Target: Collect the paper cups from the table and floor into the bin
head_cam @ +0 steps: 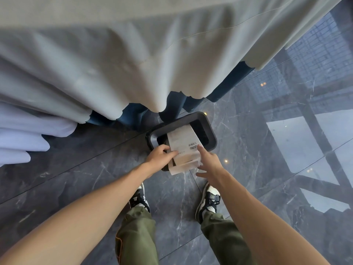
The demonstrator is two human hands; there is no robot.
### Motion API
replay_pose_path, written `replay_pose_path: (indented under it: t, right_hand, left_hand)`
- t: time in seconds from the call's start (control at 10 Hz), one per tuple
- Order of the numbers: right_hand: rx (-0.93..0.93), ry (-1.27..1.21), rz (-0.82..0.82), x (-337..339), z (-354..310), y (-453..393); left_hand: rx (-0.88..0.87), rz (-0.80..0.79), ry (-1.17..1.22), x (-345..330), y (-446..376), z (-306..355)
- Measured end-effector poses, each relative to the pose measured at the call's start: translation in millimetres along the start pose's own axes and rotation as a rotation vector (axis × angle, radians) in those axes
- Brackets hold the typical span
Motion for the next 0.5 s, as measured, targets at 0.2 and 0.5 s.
replay_pose_path:
  t: [0.2, 0.5]
  right_hand:
    - [0.127, 0.005, 0.066, 16, -8, 14]
    - [0.224, 0.235, -0.015, 33, -29, 79]
  left_hand:
    - [-0.013, 0.012, -0.067, 3, 10, 10]
    - [-0.089, -0.035, -0.203, 9, 69, 58]
Point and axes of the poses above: each hand's wrist, its own y-axis away from the middle knuckle, its own x-axis out of the back of the hand, z = x × y, the point moved 8 cm from there along -y, towards the middle knuckle, and after that the axes turned 13 degrees about -y, right-handed, at the moved point
